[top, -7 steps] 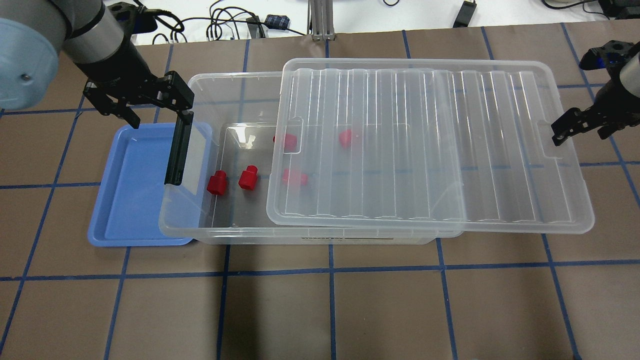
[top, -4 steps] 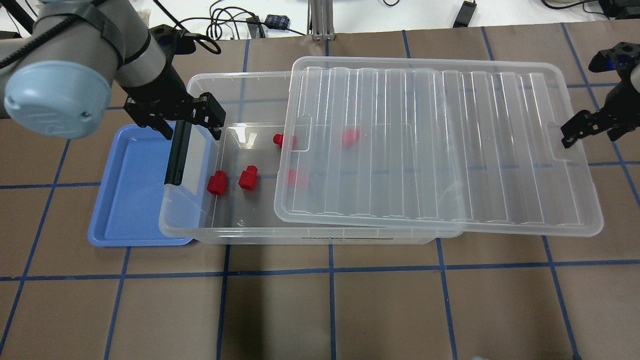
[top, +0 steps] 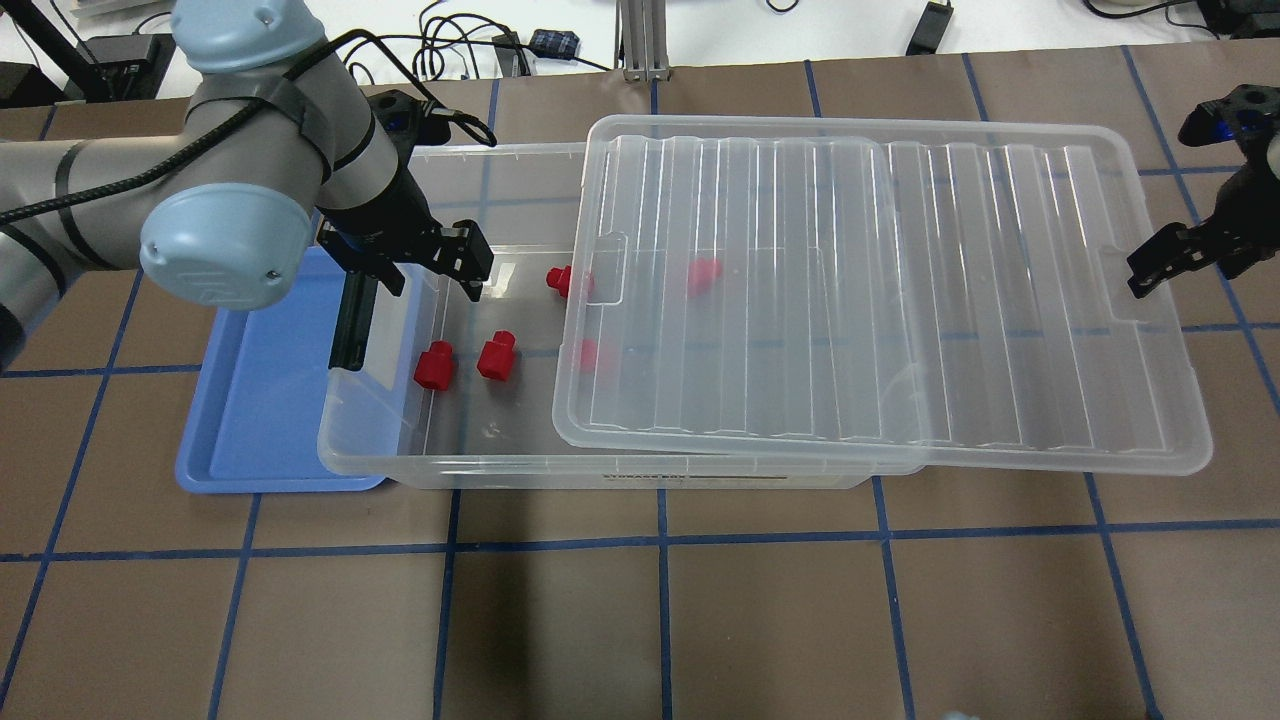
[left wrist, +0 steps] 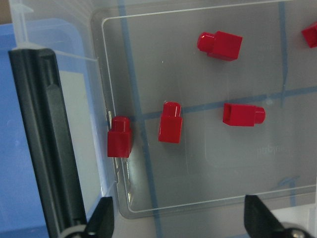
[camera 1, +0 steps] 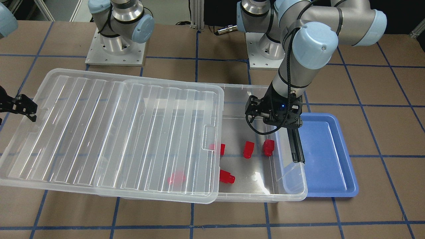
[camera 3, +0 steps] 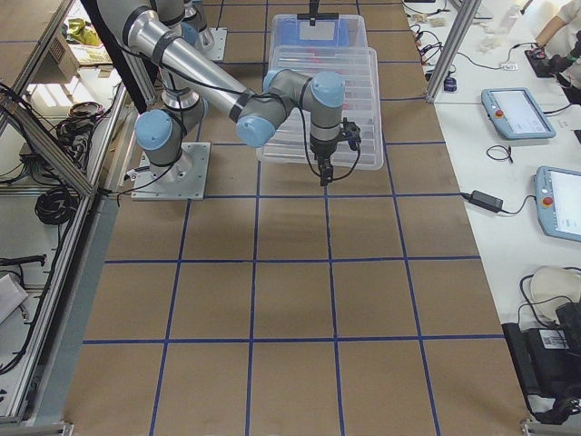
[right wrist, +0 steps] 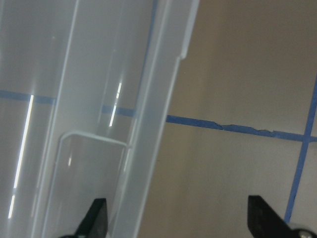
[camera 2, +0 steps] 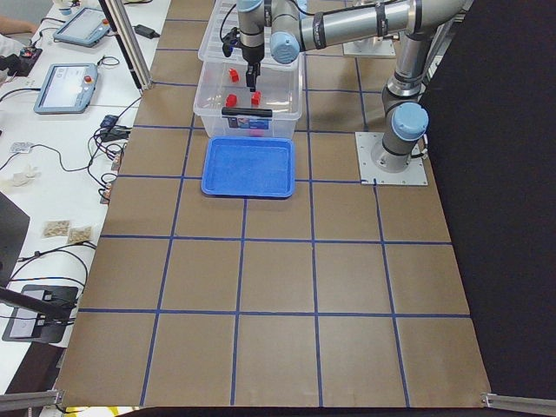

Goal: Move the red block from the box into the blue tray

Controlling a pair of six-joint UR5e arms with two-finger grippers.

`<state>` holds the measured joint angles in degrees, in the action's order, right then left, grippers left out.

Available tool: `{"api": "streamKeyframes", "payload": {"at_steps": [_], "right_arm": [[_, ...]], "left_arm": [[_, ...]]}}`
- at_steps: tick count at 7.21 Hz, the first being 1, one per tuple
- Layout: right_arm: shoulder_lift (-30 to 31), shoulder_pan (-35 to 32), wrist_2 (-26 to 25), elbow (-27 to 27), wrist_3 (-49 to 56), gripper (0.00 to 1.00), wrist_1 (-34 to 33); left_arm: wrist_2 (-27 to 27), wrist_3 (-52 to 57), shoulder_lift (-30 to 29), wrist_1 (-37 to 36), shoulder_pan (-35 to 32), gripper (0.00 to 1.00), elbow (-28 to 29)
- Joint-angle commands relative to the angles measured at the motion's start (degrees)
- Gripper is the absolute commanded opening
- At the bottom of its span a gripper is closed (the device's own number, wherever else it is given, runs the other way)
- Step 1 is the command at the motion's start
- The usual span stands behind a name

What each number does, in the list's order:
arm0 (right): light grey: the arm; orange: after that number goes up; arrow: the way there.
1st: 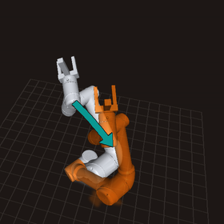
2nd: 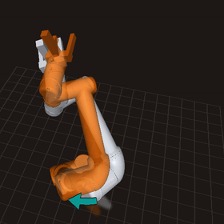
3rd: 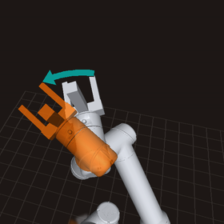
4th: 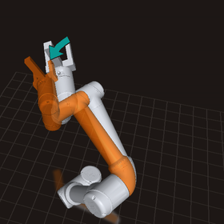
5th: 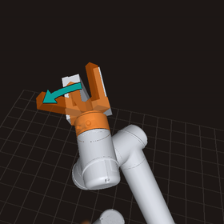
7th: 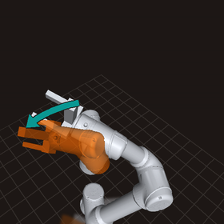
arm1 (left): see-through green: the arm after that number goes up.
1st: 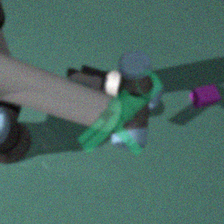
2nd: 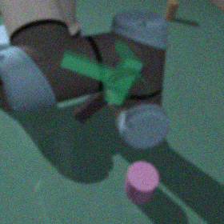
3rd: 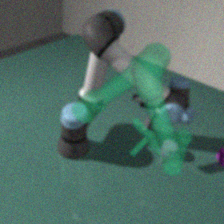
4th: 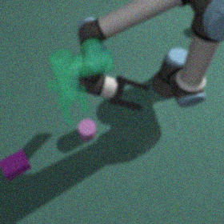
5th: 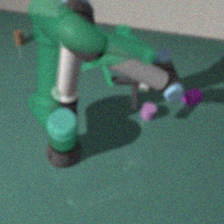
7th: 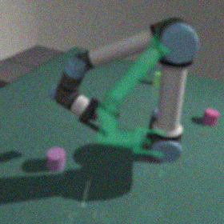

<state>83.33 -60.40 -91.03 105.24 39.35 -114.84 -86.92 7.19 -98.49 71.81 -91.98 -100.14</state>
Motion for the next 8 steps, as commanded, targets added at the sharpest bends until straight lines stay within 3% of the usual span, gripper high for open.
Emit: {"api": "streamKeyframes", "payload": {"at_steps": [1, 3, 8], "right_arm": [[-0.01, 0.37, 0.07, -0.03, 2.13, 1.00, -0.03], [-0.01, 0.72, 0.07, 0.05, 3.01, 1.00, -0.03], [-0.28, 2.13, 0.51, -0.21, 6.27, 1.00, 0.84]], "left_arm": [[-0.09, 0.54, -1.88, -6.81, -0.04, 0.83, -4.60], [0.09, 0.89, -3.72, -9.75, -0.13, 0.73, -6.29], [-0.09, 3.62, -7.24, -12.47, -0.83, 0.74, -7.16]]}}
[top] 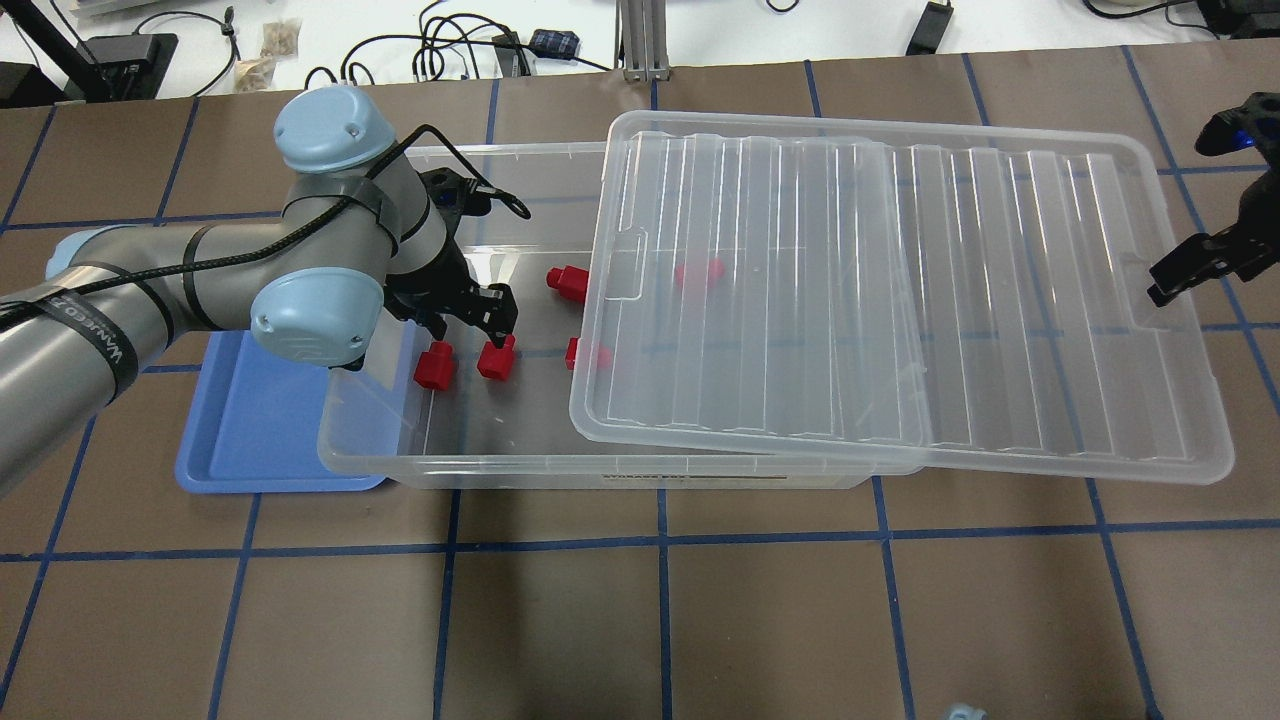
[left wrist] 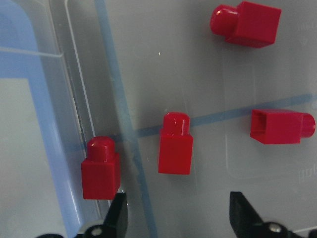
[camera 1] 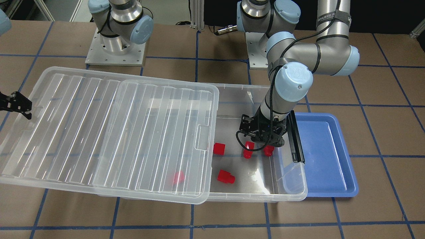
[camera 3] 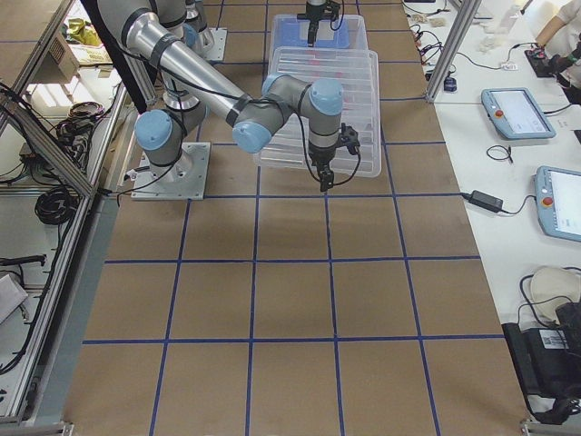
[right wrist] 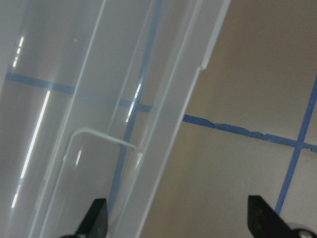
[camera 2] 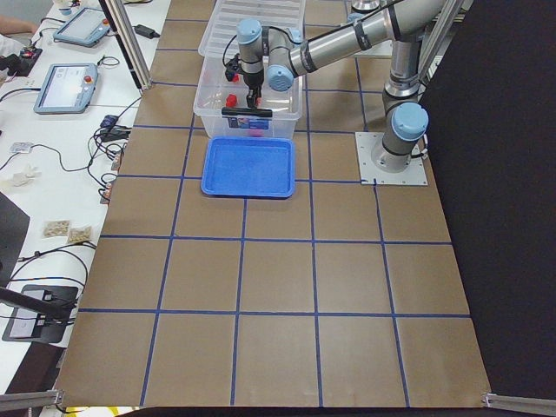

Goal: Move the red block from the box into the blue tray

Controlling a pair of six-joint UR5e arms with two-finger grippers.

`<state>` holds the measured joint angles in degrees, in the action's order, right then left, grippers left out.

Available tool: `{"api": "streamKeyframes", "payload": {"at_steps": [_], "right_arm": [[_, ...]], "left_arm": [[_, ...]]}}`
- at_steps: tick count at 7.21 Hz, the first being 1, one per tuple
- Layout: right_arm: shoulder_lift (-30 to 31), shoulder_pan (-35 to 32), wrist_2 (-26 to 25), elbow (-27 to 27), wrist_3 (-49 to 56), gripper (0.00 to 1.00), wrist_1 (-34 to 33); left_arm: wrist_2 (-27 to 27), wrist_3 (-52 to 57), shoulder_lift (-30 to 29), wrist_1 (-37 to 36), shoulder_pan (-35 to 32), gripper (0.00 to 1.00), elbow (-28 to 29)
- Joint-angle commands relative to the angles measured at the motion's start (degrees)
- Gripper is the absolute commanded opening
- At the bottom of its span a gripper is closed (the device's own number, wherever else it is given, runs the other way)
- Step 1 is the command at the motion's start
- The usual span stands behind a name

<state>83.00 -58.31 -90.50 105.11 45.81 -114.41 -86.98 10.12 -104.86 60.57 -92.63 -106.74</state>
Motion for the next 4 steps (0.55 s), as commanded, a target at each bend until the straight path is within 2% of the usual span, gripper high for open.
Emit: {"api": "streamKeyframes", "payload": {"at_steps": [1, 4], "right_arm": [[0.23, -0.05, 0.15, -0.52, -0.63, 1.00, 0.76], [0.85, -0.49, 0.33, -4.02, -1.96, 1.00, 3.91]], "left_arm": [[0.05, 0.61, -1.74, -3.85, -0.18, 0.74, -1.88], [0.14, 0.69, -3.68, -5.46, -1.14, 0.74, -2.95]]}}
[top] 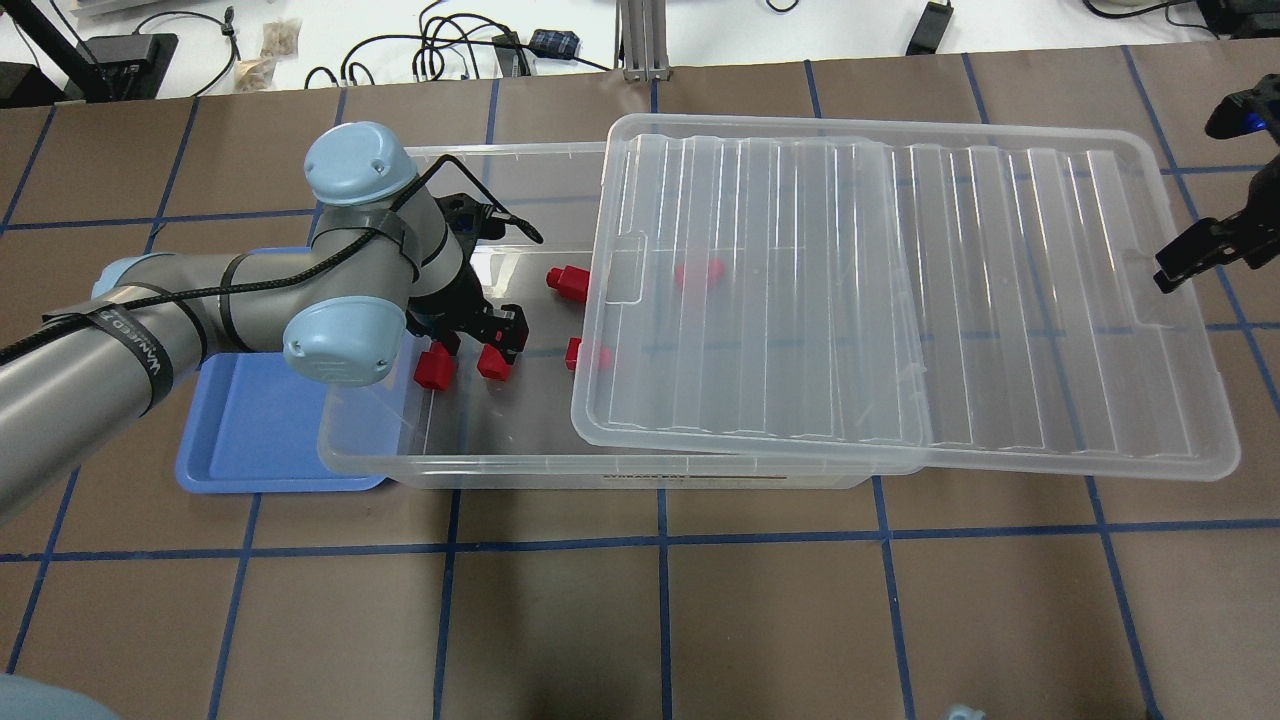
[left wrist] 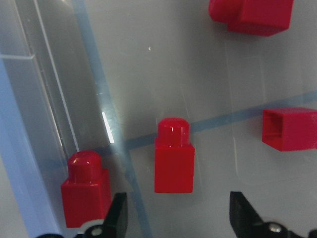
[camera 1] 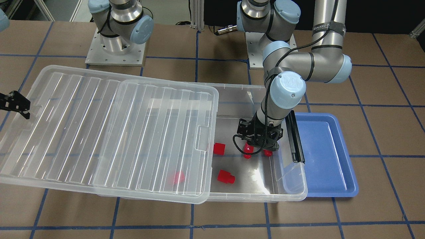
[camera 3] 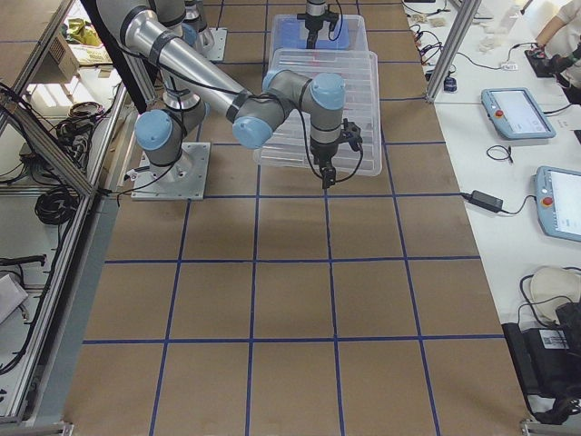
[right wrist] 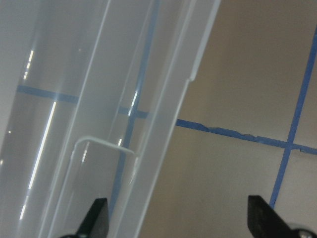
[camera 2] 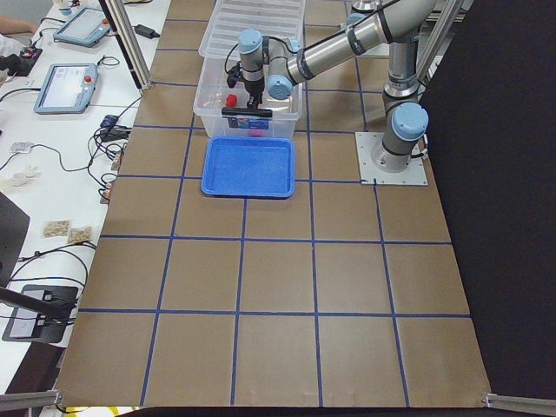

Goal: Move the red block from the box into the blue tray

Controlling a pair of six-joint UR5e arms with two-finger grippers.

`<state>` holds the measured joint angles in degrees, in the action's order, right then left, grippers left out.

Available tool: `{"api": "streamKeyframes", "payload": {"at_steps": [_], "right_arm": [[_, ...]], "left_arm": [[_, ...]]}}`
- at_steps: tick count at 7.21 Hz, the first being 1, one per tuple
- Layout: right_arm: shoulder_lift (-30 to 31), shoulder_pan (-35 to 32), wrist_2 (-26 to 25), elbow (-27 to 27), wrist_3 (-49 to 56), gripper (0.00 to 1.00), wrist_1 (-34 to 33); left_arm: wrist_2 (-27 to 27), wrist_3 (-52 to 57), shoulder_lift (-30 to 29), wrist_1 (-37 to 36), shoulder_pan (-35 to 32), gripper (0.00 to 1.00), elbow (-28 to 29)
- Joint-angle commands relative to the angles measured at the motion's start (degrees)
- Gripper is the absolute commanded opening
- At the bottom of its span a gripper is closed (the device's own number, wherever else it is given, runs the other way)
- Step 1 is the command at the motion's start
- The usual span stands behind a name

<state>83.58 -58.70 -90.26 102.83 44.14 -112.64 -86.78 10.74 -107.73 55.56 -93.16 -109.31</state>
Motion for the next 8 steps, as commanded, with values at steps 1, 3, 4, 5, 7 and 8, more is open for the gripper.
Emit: {"api": "streamKeyframes", "payload": {"at_steps": [1, 3, 4, 5, 7, 8], "right_arm": [[0.79, -0.18, 0.09, -4.97, -0.28, 1.00, 6.86], [2.89, -1.40, 0.09, -11.66, -6.13, 1.00, 17.67], [5.16, -3.85, 0.09, -13.16, -12.78, 1.00, 21.37], [7.01, -8.49, 0.00, -13.27, -19.81, 1.00, 22.19], [7.91, -19.03, 0.00, -13.44, -35.28, 1.00, 23.16], [8.00, -24.04, -0.61, -13.44, -43.01, 1.00, 22.90]], "left_arm": [[-0.06, 0.07, -1.51, -1.23, -0.79, 0.74, -0.38], [-0.14, 0.25, -2.30, -1.24, -0.79, 0.74, -0.47], [-0.14, 0.25, -2.48, -1.33, -0.79, 0.72, -0.38], [-0.06, 0.25, -2.57, -1.76, -0.79, 0.72, -0.38], [-0.14, 1.04, -3.62, -2.99, -0.79, 0.72, -0.38], [-0.23, 1.04, -4.15, -3.43, -0.79, 0.69, -0.38]]}}
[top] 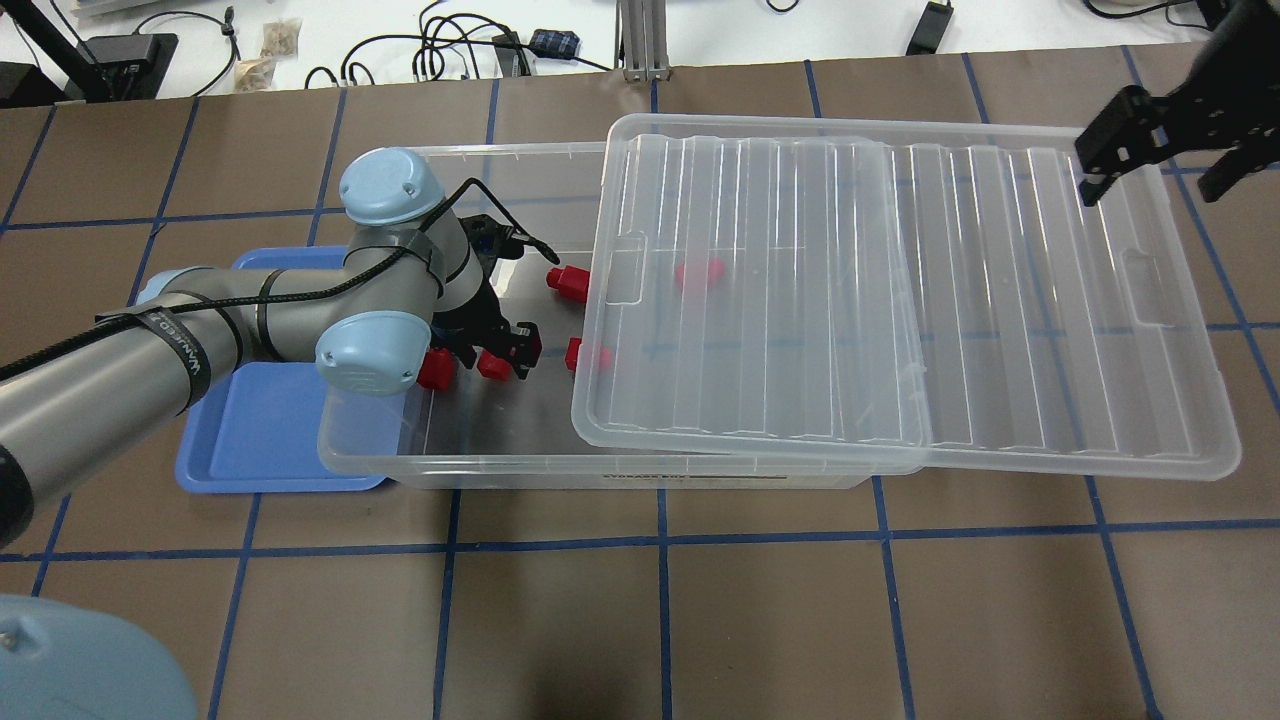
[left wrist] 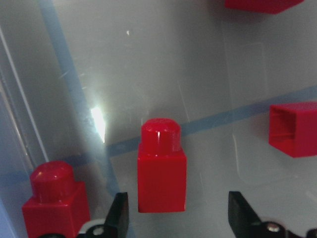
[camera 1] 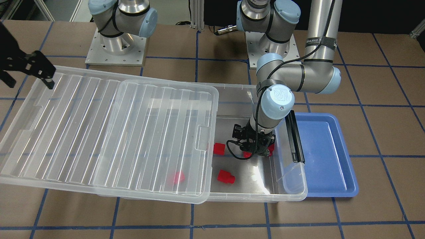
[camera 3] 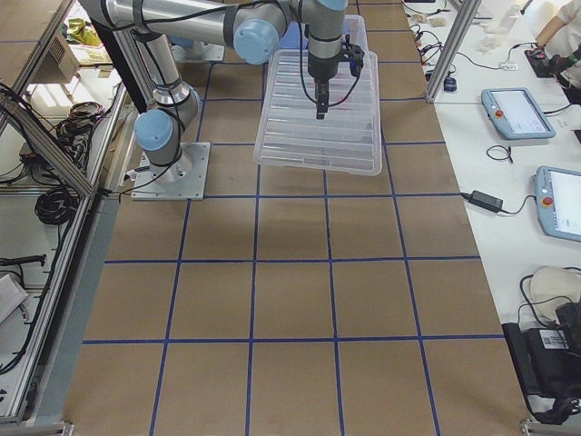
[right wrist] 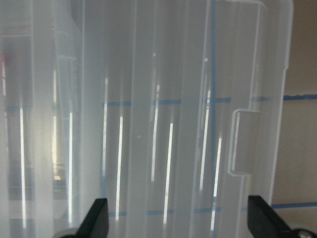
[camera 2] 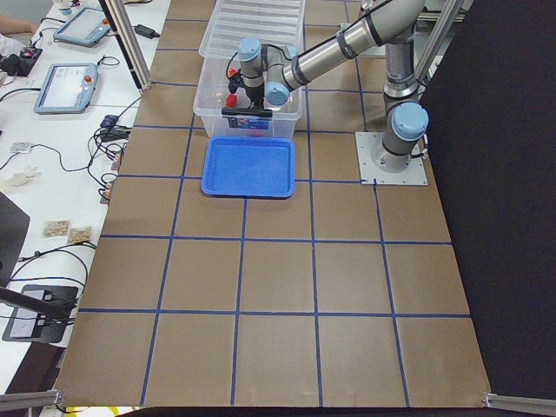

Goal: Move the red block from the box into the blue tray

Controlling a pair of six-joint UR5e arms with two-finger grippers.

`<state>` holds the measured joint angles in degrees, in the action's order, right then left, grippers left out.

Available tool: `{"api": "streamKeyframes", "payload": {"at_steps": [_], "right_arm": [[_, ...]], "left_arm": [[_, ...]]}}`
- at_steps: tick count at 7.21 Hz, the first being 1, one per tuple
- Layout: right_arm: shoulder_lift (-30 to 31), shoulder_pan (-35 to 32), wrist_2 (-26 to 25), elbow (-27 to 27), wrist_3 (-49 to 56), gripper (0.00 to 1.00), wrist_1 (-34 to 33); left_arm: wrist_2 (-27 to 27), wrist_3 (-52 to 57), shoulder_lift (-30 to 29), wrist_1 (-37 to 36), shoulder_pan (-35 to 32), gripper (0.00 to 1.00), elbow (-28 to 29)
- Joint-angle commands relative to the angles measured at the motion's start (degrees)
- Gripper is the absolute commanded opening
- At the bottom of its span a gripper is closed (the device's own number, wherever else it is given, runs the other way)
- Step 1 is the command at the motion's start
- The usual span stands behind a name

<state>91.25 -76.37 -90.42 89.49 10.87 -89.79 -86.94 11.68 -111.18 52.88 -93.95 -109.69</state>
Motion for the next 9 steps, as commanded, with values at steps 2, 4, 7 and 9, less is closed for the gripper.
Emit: {"api": "streamKeyframes", "payload": {"at_steps": [2, 4, 7, 9], "right_arm": [[0.24, -12.64, -1.94, -0.10, -20.68, 1.00, -0.38], [0.15, -13.98, -3.70, 0.07, -22.38, 1.00, -0.39], [0.07, -13.99, -2.91, 0.16, -22.30, 1.00, -0.47], [-0.11, -13.99, -3.09, 0.07, -22.21, 1.00, -0.47]], "left_arm": [[-0.16, -0.08, -0.97, -0.93, 0.00, 0.17, 0.00], [-0.42, -0.78, -0.62, -1.02, 0.00, 0.00, 0.61], [-0.77, -4.80, 3.50, 6.82, 0.00, 0.00, 5.95], [-0.95, -7.62, 7.19, 21.41, 0.00, 0.00, 15.60]]}}
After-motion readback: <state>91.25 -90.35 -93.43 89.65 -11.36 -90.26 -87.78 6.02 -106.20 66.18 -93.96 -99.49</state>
